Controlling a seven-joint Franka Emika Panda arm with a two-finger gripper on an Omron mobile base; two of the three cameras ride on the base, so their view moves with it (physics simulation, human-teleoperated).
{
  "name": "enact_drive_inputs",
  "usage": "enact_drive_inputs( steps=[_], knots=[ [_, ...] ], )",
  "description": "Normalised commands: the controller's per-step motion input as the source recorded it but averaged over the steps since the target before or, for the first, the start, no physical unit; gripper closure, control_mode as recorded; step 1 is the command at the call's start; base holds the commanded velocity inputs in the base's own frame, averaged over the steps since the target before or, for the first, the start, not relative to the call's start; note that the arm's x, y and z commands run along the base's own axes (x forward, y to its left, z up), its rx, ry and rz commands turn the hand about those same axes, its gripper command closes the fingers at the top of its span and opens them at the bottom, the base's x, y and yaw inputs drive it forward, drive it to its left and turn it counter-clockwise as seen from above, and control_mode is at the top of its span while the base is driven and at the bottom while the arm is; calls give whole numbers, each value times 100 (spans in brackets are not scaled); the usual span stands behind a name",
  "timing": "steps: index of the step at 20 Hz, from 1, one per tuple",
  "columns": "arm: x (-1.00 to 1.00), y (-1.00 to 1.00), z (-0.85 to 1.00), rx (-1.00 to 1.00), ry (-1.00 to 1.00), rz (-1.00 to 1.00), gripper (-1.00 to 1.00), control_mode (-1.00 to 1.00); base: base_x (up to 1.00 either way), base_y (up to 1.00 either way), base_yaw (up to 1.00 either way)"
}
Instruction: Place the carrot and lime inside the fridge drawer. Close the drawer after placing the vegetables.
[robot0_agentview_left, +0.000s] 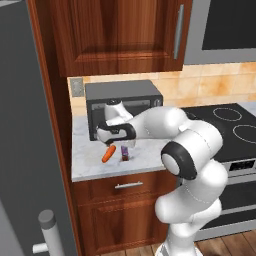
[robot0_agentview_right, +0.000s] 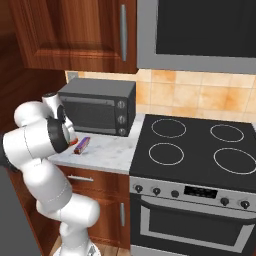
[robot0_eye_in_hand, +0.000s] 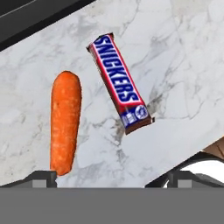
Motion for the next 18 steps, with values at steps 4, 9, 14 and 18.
enact_drive_inputs(
  steps=[4, 9, 14, 18],
  knots=[
    [0, 10, -32, 0, 2, -2, -100, -100, 0, 0, 0],
    [0, 15, -21, 0, 0, -3, -100, -100, 0, 0, 0],
    [2, 9, -17, 0, 0, -3, -100, -100, 0, 0, 0],
    [0, 6, -17, 0, 0, -3, -100, -100, 0, 0, 0]
  ],
)
